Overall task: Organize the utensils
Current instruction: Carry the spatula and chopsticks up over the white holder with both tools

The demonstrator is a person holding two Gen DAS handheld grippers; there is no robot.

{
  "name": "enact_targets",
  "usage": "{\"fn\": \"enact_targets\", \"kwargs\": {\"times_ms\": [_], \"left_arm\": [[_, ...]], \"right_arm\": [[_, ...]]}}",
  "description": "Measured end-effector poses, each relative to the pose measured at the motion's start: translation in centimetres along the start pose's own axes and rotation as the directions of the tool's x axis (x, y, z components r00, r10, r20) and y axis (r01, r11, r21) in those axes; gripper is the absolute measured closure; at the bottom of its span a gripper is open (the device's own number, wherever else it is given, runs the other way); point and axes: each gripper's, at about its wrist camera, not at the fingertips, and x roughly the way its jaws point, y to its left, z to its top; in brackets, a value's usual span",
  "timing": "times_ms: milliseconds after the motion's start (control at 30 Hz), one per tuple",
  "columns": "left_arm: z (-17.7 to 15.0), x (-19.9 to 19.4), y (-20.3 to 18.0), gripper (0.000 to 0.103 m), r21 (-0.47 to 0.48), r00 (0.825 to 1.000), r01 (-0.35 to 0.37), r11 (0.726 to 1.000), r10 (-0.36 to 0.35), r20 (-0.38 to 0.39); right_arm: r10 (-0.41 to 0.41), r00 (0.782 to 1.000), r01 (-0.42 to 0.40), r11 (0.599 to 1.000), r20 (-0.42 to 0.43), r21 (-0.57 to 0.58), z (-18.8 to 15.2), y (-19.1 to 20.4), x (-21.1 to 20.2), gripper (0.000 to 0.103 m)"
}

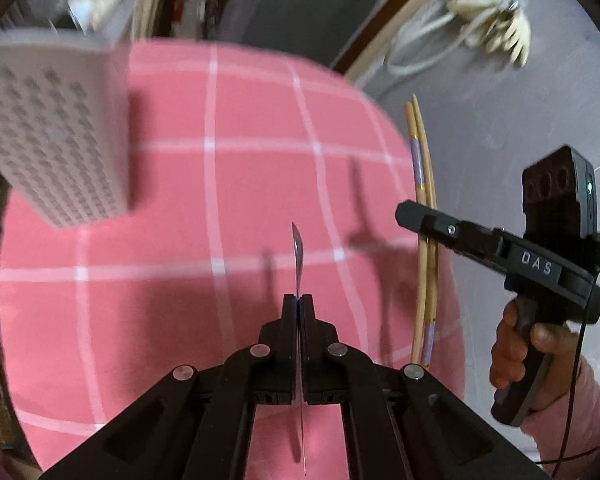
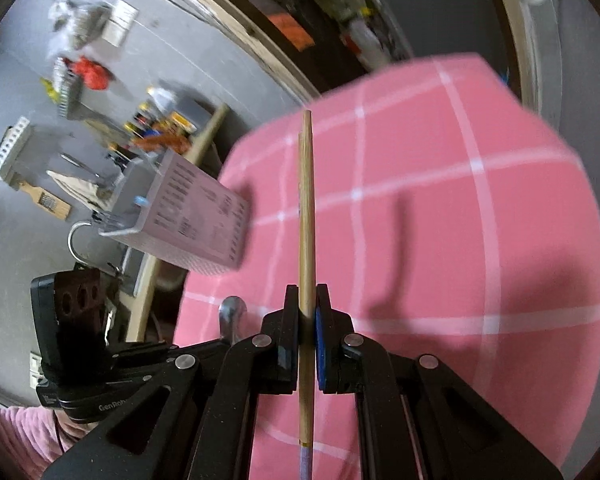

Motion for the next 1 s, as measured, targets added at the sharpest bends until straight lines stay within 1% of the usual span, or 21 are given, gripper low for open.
{"fn": "enact_targets", "kwargs": {"times_ms": [67,100,167,200,300,367,467,567,667,700,767,800,833,867,933,1000], "left_arm": [[0.1,-1.6,-0.4,0.101,0.006,0.997,-0.002,1.0,0.001,0.075],[0.3,-2.2,-1.2,0.101,0.003,0.994,-0.001,1.0,0.001,0.113],[1.0,-3.6,-1.1,0.101,-0.002,0.986,-0.002,1.0,0.003,0.167],[1.4,-4.7,-1.1,0.101,0.0,0.979,-0.013,1.0,0.012,0.205],[2.4,-6.8,-1.5,0.101,-0.002,0.959,-0.015,1.0,0.015,0.282],[3.3,-8.0,-1.4,0.101,-0.004,0.947,-0.016,1.0,0.017,0.32],[4.8,-9.6,-0.9,0.101,-0.011,0.934,-0.021,1.0,0.024,0.357],[5.8,-11.1,-0.6,0.101,-0.011,0.918,-0.033,0.999,0.035,0.395],[6.5,-12.9,-0.2,0.101,-0.015,0.899,-0.05,0.999,0.052,0.436],[6.6,-13.2,-0.2,0.101,-0.015,0.891,-0.058,0.998,0.059,0.45],[7.2,-14.6,0.2,0.101,-0.016,0.869,-0.085,0.996,0.082,0.488],[7.2,-15.0,0.4,0.101,-0.018,0.861,-0.091,0.996,0.088,0.501],[7.5,-15.6,0.6,0.101,-0.023,0.847,-0.099,0.995,0.097,0.523],[7.9,-16.0,0.6,0.101,-0.028,0.835,-0.107,0.994,0.105,0.54],[8.6,-16.8,1.2,0.101,-0.04,0.809,-0.12,0.992,0.121,0.576],[9.2,-17.5,1.9,0.101,-0.052,0.777,-0.129,0.99,0.133,0.615]], "right_arm": [[-0.004,0.999,0.005,1.0,0.044,-0.029,0.5,1.1,-1.0,0.097],[-0.002,0.998,0.004,0.999,0.056,-0.037,0.7,1.4,-1.5,0.097],[0.0,0.994,0.008,0.997,0.106,-0.072,1.4,2.7,-2.6,0.097],[0.002,0.993,0.008,0.997,0.12,-0.08,1.7,3.1,-3.0,0.097],[0.023,0.982,-0.001,0.993,0.19,-0.114,3.3,5.0,-4.4,0.097],[0.041,0.973,-0.01,0.991,0.226,-0.136,4.3,6.3,-5.1,0.097],[0.077,0.958,-0.03,0.985,0.277,-0.17,5.7,8.3,-6.0,0.097],[0.107,0.945,-0.044,0.978,0.31,-0.205,6.9,9.9,-6.7,0.097],[0.137,0.93,-0.049,0.966,0.342,-0.255,8.2,11.9,-7.1,0.097],[0.147,0.924,-0.05,0.961,0.353,-0.271,8.5,12.6,-7.3,0.097],[0.174,0.913,-0.058,0.951,0.37,-0.303,9.1,13.8,-7.5,0.097],[0.189,0.906,-0.063,0.945,0.379,-0.32,9.3,14.5,-7.6,0.097],[0.206,0.897,-0.071,0.94,0.391,-0.334,9.6,15.1,-7.5,0.097],[0.231,0.884,-0.082,0.933,0.407,-0.35,9.9,15.7,-7.6,0.097],[0.254,0.868,-0.087,0.924,0.427,-0.373,10.3,16.6,-7.5,0.097],[0.279,0.851,-0.096,0.915,0.444,-0.391,11.0,17.6,-7.1,0.097]]}}
